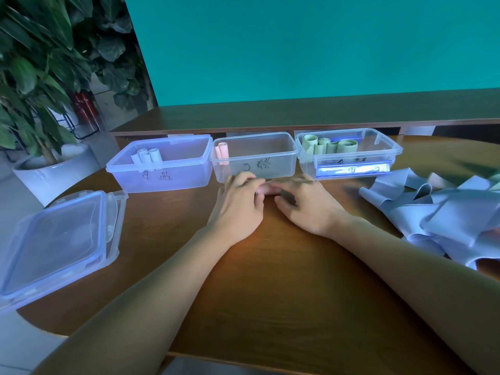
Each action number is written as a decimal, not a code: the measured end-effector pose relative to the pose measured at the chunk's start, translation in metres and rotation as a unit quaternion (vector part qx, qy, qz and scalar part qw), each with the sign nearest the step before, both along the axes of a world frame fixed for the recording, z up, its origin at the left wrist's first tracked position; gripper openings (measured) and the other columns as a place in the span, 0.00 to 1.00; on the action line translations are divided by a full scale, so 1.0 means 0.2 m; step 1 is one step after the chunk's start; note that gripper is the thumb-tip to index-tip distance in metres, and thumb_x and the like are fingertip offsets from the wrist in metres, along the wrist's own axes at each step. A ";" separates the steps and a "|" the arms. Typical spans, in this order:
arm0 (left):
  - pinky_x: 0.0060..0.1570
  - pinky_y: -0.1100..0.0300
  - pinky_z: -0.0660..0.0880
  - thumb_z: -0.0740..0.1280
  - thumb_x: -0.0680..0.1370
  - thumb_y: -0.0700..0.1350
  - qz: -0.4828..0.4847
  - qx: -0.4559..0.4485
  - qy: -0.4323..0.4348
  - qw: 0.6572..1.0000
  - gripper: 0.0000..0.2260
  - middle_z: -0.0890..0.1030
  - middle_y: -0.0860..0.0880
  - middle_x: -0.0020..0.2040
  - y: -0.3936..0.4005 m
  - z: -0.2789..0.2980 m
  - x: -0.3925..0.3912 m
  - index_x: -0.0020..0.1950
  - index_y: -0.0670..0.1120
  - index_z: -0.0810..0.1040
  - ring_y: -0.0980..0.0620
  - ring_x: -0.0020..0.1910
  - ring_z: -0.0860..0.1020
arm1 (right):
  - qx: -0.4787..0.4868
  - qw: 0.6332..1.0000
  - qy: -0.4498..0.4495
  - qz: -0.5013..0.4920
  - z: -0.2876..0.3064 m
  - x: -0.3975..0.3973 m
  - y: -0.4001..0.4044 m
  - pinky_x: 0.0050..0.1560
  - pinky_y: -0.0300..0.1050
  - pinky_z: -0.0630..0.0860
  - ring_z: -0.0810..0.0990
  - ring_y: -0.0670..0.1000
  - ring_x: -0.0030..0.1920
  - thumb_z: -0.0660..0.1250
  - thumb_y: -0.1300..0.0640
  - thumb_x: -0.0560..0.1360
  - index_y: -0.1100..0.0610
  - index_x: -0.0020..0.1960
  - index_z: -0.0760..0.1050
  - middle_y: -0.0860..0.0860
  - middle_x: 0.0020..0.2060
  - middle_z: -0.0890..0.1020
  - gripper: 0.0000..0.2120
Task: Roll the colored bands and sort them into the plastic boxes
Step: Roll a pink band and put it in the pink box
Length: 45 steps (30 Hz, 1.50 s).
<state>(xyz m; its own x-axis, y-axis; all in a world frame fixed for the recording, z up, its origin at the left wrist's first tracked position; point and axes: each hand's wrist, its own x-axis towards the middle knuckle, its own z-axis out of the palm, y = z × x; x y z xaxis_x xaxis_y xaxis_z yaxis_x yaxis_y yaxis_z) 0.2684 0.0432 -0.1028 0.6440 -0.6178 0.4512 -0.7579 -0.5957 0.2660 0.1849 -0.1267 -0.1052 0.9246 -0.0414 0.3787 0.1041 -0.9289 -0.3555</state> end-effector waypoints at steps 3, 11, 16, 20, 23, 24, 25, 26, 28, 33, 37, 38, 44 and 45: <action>0.65 0.49 0.70 0.63 0.81 0.44 -0.017 -0.010 -0.006 1.000 0.15 0.76 0.52 0.64 0.00 0.01 0.00 0.68 0.51 0.75 0.49 0.64 0.69 | -0.007 1.000 0.012 -0.018 0.00 0.02 0.00 0.65 0.59 0.71 0.72 0.51 0.57 0.60 0.50 0.80 0.45 0.70 0.72 0.43 0.58 0.80 0.19; 0.64 0.49 0.71 0.63 0.81 0.45 -0.009 0.002 0.013 1.000 0.17 0.78 0.51 0.65 -0.02 0.01 0.04 0.70 0.51 0.73 0.47 0.64 0.70 | -0.011 1.000 -0.013 -0.016 0.01 0.04 0.00 0.62 0.54 0.73 0.72 0.51 0.58 0.62 0.53 0.80 0.47 0.67 0.75 0.45 0.62 0.77 0.16; 0.59 0.49 0.73 0.66 0.81 0.44 -0.006 -0.019 0.034 0.999 0.14 0.80 0.49 0.61 -0.03 0.02 0.06 0.67 0.50 0.74 0.46 0.61 0.74 | -0.012 0.999 0.012 -0.034 0.01 0.07 -0.01 0.66 0.58 0.71 0.73 0.54 0.62 0.62 0.52 0.80 0.47 0.71 0.72 0.46 0.67 0.76 0.20; 0.60 0.48 0.74 0.66 0.81 0.46 -0.001 -0.023 0.053 0.998 0.14 0.80 0.48 0.62 -0.06 0.02 0.09 0.67 0.49 0.74 0.46 0.62 0.75 | -0.013 0.999 0.018 -0.044 0.01 0.11 -0.01 0.66 0.59 0.71 0.74 0.55 0.61 0.62 0.53 0.81 0.47 0.72 0.71 0.47 0.66 0.76 0.20; 0.59 0.49 0.76 0.67 0.81 0.47 0.001 -0.034 0.071 0.997 0.14 0.80 0.47 0.62 -0.08 0.01 0.12 0.67 0.50 0.75 0.46 0.61 0.76 | 0.004 0.998 0.010 -0.054 0.01 0.15 -0.02 0.65 0.59 0.72 0.75 0.56 0.60 0.63 0.55 0.82 0.48 0.71 0.73 0.49 0.63 0.78 0.18; 0.59 0.49 0.76 0.67 0.81 0.47 0.001 -0.041 0.077 0.996 0.15 0.80 0.47 0.62 -0.08 0.01 0.13 0.67 0.50 0.76 0.46 0.61 0.77 | 0.012 0.998 0.003 -0.059 0.00 0.16 -0.03 0.65 0.57 0.72 0.75 0.56 0.60 0.63 0.56 0.82 0.49 0.70 0.74 0.50 0.62 0.79 0.17; 0.59 0.50 0.77 0.68 0.80 0.47 0.002 -0.047 0.084 0.995 0.15 0.79 0.47 0.63 -0.08 0.00 0.13 0.67 0.51 0.76 0.46 0.60 0.78 | 0.017 0.998 -0.007 -0.063 0.00 0.18 -0.03 0.64 0.56 0.73 0.75 0.56 0.60 0.64 0.57 0.81 0.51 0.69 0.76 0.52 0.61 0.80 0.17; 0.58 0.51 0.77 0.68 0.80 0.47 0.003 -0.053 0.090 0.995 0.15 0.79 0.48 0.63 -0.09 0.00 0.14 0.67 0.51 0.77 0.47 0.60 0.78 | 0.021 0.998 -0.018 -0.065 -0.01 0.20 -0.03 0.62 0.54 0.74 0.76 0.57 0.60 0.65 0.59 0.81 0.53 0.67 0.77 0.53 0.59 0.80 0.15; 0.57 0.51 0.77 0.70 0.79 0.48 0.006 -0.067 0.095 0.993 0.15 0.80 0.48 0.62 -0.09 0.00 0.15 0.66 0.52 0.78 0.47 0.58 0.79 | 0.030 0.997 -0.033 -0.062 -0.01 0.22 -0.04 0.60 0.51 0.74 0.77 0.56 0.58 0.65 0.61 0.81 0.55 0.64 0.79 0.54 0.57 0.81 0.13; 0.49 0.57 0.75 0.70 0.79 0.49 -0.002 -0.091 0.090 0.992 0.10 0.81 0.49 0.55 -0.08 0.00 0.15 0.60 0.51 0.81 0.50 0.53 0.79 | 0.015 0.998 -0.045 -0.042 -0.04 0.24 -0.06 0.56 0.51 0.73 0.74 0.57 0.52 0.66 0.63 0.80 0.55 0.62 0.80 0.55 0.53 0.81 0.12; 0.47 0.61 0.71 0.71 0.78 0.50 -0.013 -0.089 0.092 0.992 0.11 0.82 0.51 0.55 -0.07 0.00 0.15 0.59 0.50 0.81 0.52 0.53 0.78 | 0.014 0.999 -0.043 -0.021 -0.06 0.24 -0.07 0.58 0.54 0.71 0.76 0.60 0.50 0.64 0.61 0.81 0.54 0.62 0.80 0.55 0.49 0.82 0.12; 0.47 0.60 0.72 0.71 0.78 0.51 -0.019 -0.086 0.091 0.992 0.11 0.82 0.51 0.55 -0.07 0.01 0.15 0.58 0.49 0.81 0.52 0.53 0.78 | 0.015 0.999 -0.044 -0.013 -0.06 0.24 -0.07 0.59 0.54 0.71 0.76 0.60 0.48 0.64 0.61 0.82 0.54 0.62 0.80 0.54 0.48 0.83 0.11; 0.46 0.62 0.73 0.70 0.79 0.52 -0.074 -0.059 0.067 0.993 0.10 0.82 0.52 0.54 -0.03 0.02 0.15 0.57 0.50 0.82 0.54 0.54 0.77 | 0.081 0.996 -0.013 0.028 0.01 0.16 -0.05 0.59 0.41 0.71 0.80 0.50 0.52 0.61 0.60 0.84 0.54 0.62 0.80 0.50 0.53 0.84 0.12; 0.48 0.60 0.75 0.69 0.79 0.53 -0.080 -0.054 0.063 0.993 0.11 0.82 0.51 0.56 -0.02 0.02 0.14 0.58 0.50 0.82 0.54 0.55 0.77 | 0.108 0.994 -0.005 0.022 0.02 0.15 -0.04 0.58 0.37 0.71 0.80 0.48 0.54 0.61 0.59 0.84 0.54 0.64 0.79 0.49 0.54 0.84 0.12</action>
